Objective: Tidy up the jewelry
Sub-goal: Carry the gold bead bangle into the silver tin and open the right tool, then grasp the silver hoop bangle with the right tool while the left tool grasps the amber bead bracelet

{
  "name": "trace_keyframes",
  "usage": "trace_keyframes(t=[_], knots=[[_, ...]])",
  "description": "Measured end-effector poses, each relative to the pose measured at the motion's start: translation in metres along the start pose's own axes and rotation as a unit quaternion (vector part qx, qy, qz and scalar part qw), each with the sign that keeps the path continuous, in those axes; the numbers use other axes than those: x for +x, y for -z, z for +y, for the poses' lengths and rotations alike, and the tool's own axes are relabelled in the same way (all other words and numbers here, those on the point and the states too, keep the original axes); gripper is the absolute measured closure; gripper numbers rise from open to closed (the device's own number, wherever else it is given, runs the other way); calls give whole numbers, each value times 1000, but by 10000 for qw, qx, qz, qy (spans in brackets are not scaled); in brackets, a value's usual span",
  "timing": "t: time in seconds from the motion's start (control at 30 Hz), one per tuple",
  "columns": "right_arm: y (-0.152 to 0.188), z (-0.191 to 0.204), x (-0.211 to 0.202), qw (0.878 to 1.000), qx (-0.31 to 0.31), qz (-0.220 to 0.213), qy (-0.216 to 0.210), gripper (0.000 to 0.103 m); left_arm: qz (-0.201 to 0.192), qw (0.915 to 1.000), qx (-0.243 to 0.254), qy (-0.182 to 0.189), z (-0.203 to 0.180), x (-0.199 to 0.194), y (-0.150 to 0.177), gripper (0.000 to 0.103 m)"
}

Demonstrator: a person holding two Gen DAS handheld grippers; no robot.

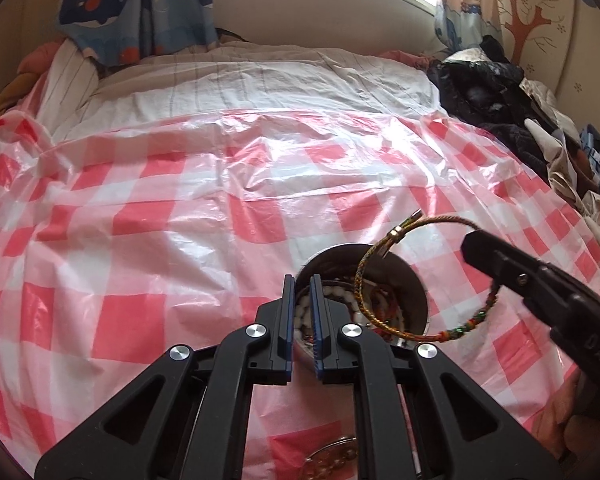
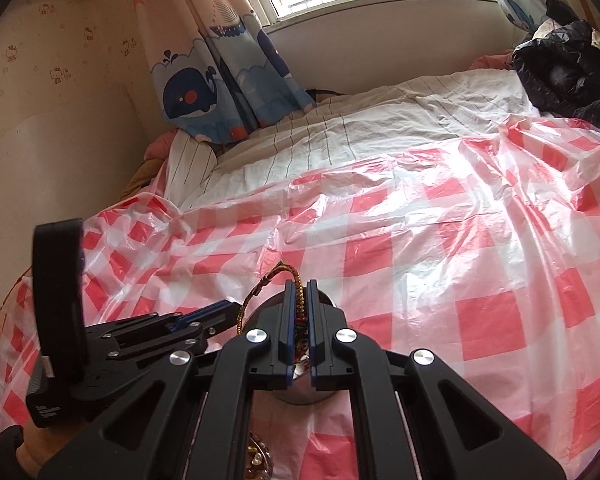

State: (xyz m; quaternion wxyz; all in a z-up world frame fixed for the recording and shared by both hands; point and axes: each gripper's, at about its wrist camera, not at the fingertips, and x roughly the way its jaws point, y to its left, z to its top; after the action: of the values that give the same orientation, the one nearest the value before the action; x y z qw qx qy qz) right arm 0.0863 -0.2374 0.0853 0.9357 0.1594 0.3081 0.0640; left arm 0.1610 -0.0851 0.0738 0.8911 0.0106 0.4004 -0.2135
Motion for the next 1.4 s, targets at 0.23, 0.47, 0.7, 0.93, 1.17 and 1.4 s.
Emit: trace_keyframes(t=[0.23,0.47,0.7,0.93,1.17,1.4], knots=[[10,0,8,9985,-184,344,378,62,-47,9999,4,-146,10,-28,10,93],[37,-13,-54,9992,-83,234,312,36,117,9997,230,-52,1,-56,53,89],[52,-21,-70,9990,162,412,102,33,485,9956,807,39,-25,-55,98,89],[61,-15,-56,9971,77,759,-85,32,771,9916,1021,-181,-20,-46,121,85],[64,-13,-47,9957,81,906,-157,32,851,9917,959,-73,-7,-40,126,85],[72,-8,-34,9935,-101,1134,-53,32,889,9869,1341,79,-17,-44,129,93]])
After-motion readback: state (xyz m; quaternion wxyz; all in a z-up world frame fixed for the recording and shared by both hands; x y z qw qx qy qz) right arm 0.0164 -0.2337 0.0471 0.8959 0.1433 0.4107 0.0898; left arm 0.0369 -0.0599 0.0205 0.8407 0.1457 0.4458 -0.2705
